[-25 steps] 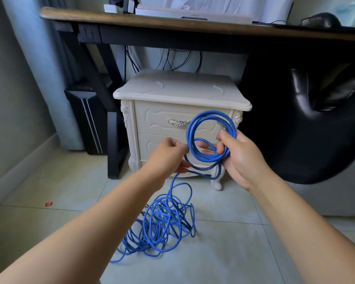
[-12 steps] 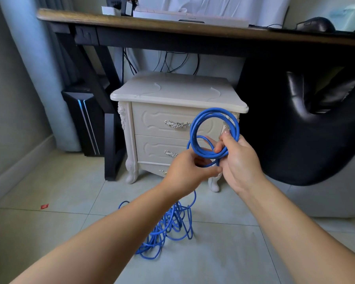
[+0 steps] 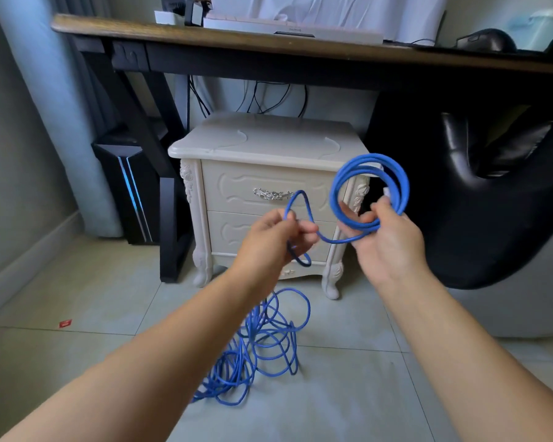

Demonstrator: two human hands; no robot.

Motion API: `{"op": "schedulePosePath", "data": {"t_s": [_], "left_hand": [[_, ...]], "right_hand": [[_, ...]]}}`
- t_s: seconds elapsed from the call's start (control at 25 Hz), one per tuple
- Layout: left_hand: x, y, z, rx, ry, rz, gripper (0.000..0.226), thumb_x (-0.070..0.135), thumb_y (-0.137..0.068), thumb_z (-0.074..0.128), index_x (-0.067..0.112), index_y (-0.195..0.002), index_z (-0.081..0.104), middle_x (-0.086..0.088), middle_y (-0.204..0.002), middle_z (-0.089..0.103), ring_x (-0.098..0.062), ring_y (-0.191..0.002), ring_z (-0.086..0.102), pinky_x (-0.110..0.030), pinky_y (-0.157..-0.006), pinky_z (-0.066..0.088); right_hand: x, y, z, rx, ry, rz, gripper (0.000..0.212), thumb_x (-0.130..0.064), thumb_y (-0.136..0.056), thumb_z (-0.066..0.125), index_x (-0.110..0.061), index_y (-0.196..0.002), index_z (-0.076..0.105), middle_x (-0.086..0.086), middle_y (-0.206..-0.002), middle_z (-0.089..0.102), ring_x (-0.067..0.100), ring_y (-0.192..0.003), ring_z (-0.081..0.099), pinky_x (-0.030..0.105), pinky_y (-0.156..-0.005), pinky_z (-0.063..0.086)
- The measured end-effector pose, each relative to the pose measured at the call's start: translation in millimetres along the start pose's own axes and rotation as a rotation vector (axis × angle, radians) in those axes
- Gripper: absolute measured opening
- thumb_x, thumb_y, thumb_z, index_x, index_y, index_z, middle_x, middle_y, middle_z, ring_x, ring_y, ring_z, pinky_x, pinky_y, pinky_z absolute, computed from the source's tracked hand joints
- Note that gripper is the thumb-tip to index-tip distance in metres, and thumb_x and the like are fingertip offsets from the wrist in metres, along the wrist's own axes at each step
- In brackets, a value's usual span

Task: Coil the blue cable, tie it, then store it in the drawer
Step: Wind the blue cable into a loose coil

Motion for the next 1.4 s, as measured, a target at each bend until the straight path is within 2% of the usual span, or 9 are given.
{"op": "schedulePosePath", "data": {"t_s": [0.12,0.24,0.36,0.52,0.68,0.92,1.08,1.16,1.4], "left_hand": [[6,-5,-21,-0.061,0.152,-0.156,0.019,0.005,-0.088,0.037,0.014,-0.080,0.052,-0.002,-0.079,0.066,-0.009,-0.047,0.045,-0.021,-0.048,0.047],[4,-5,-26,-0.148,0.157,-0.225,0.027,0.012,-0.084,0.035,0.012,-0.091,0.061,-0.003,-0.102,0.073,-0.009,-0.063,0.057,-0.019,-0.049,0.046],[5,-6,-17,-0.197,-0.029,-0.138,0.038,0.007,-0.086,0.032,0.009,-0.105,0.065,0.000,-0.113,0.070,-0.011,-0.083,0.062,-0.021,-0.061,0.049],[20,4,5,-0.265,-0.505,0.125,0.034,0.012,-0.075,0.043,0.026,-0.074,0.074,0.011,-0.128,0.062,-0.004,-0.116,0.056,-0.021,-0.098,0.040],[23,17,25,-0.378,-0.686,0.344,0.024,-0.009,-0.087,0.054,0.014,-0.082,0.057,-0.005,-0.124,0.058,-0.007,-0.112,0.058,-0.014,-0.094,0.040],[25,4,3,-0.201,-1.166,0.416,0.027,0.034,-0.095,0.057,0.014,-0.111,0.048,-0.001,-0.100,0.060,-0.019,-0.081,0.058,-0.023,-0.067,0.040],[32,-2,-3,-0.123,-1.177,0.440,0.028,0.036,-0.095,0.057,0.009,-0.100,0.060,-0.005,-0.097,0.049,-0.019,-0.081,0.050,-0.025,-0.070,0.035],[28,-5,-9,-0.114,-1.166,0.386,0.026,0.036,-0.095,0.056,0.010,-0.092,0.060,-0.005,-0.095,0.050,-0.019,-0.079,0.050,-0.027,-0.070,0.035],[27,-5,-17,-0.152,-1.232,0.313,0.032,0.029,-0.100,0.049,0.000,-0.095,0.063,-0.015,-0.092,0.064,-0.029,-0.087,0.060,-0.040,-0.079,0.046]], "right_hand": [[-22,-9,-16,-0.011,0.261,-0.079,0.020,-0.016,-0.105,0.039,-0.012,-0.087,0.048,0.000,-0.053,0.042,0.018,-0.063,0.069,0.043,-0.081,0.055],[-24,7,18,-0.237,1.152,-0.335,0.010,-0.017,-0.102,0.043,-0.015,-0.095,0.049,0.007,-0.067,0.059,0.014,-0.059,0.063,0.033,-0.065,0.049],[2,24,39,-0.432,1.625,-0.379,0.002,-0.018,-0.098,0.042,-0.020,-0.100,0.042,0.012,-0.084,0.056,0.037,-0.081,0.058,0.041,-0.070,0.047],[10,37,50,-0.501,1.843,-0.431,0.009,-0.016,-0.095,0.044,-0.019,-0.099,0.036,0.007,-0.088,0.054,0.034,-0.078,0.046,0.037,-0.065,0.036],[25,39,48,-0.554,1.586,-0.353,0.013,-0.020,-0.095,0.045,-0.026,-0.107,0.049,-0.002,-0.089,0.059,0.027,-0.083,0.055,0.036,-0.071,0.046],[44,28,31,-0.454,1.068,-0.098,0.034,-0.010,-0.096,0.047,-0.042,-0.098,0.059,-0.012,-0.072,0.061,0.014,-0.062,0.062,0.034,-0.067,0.053],[63,31,34,-0.530,0.632,0.172,0.019,-0.011,-0.089,0.045,-0.008,-0.102,0.059,-0.007,-0.052,0.044,0.009,-0.043,0.042,0.042,-0.068,0.047],[68,39,43,-0.618,0.404,0.331,0.025,-0.023,-0.080,0.046,-0.009,-0.100,0.051,0.001,-0.057,0.030,0.014,-0.049,0.030,0.034,-0.064,0.043],[62,34,41,-0.627,0.643,0.187,0.013,-0.013,-0.094,0.060,-0.013,-0.106,0.065,0.001,-0.070,0.059,0.016,-0.063,0.059,0.044,-0.079,0.059]]}}
Point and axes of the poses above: each hand's wrist, its own y-axis away from the middle knuckle, its own z-axis out of the palm, x = y × z, the point moved 10 cm from there along -y, towards the middle knuckle
